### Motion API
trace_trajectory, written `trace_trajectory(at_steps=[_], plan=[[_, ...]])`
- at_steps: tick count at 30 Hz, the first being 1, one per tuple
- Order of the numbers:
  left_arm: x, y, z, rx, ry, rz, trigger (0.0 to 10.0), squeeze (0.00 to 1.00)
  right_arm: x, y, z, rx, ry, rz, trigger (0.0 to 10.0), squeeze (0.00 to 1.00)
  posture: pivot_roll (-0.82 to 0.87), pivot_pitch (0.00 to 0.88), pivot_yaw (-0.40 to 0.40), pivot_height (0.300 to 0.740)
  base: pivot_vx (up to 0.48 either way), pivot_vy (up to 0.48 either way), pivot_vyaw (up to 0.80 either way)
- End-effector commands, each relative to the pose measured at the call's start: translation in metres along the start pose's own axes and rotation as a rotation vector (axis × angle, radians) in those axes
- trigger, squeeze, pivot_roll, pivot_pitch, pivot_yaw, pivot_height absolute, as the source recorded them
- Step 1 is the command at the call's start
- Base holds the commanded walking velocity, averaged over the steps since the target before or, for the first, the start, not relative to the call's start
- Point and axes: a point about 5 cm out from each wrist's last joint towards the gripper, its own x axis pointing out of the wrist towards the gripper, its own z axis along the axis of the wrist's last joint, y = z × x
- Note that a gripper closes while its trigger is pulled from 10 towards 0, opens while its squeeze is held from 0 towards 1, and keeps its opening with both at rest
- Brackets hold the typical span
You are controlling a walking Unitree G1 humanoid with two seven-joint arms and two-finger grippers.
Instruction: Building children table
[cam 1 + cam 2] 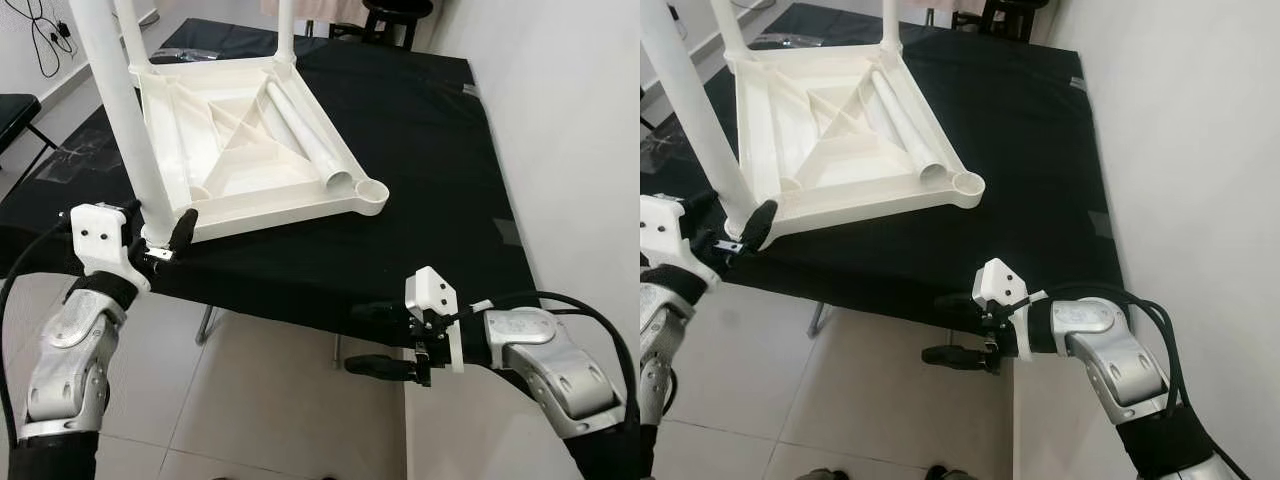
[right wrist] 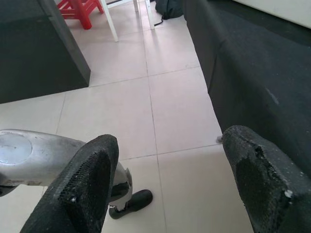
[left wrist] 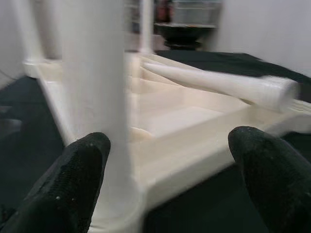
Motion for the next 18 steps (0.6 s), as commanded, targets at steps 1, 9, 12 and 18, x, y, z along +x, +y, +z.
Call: trace_trajectory(at_steps=[1,9,12,18], plan=[[-0.001,-0.011,-0.009,-0.034,0.026,-0.059,10.0,0.00,0.001,0.004,-0.001,-0.004,0.008,0.020,10.0,0.00,0.06,0.201,-0.137,0.740,0.000,0.000,0.00],[0.005,0.036,0.022,0.067,-0.087,0.097,10.0,0.00,0.002,0.003,-0.003,-0.003,0.010,0.011,10.0,0.00,0.07,0.210,-0.134,0.740,0.000,0.000,0.00],[0.004,0.041,0.025,0.077,-0.092,0.115,10.0,0.00,0.002,0.003,-0.003,-0.003,0.009,0.010,10.0,0.00,0.07,0.212,-0.134,0.740,0.000,0.000,0.00],[-0.006,0.050,0.030,0.111,-0.091,0.260,10.0,0.00,0.003,0.002,-0.003,-0.004,0.014,0.015,10.0,0.00,0.07,0.216,-0.135,0.740,0.000,0.000,0.00]])
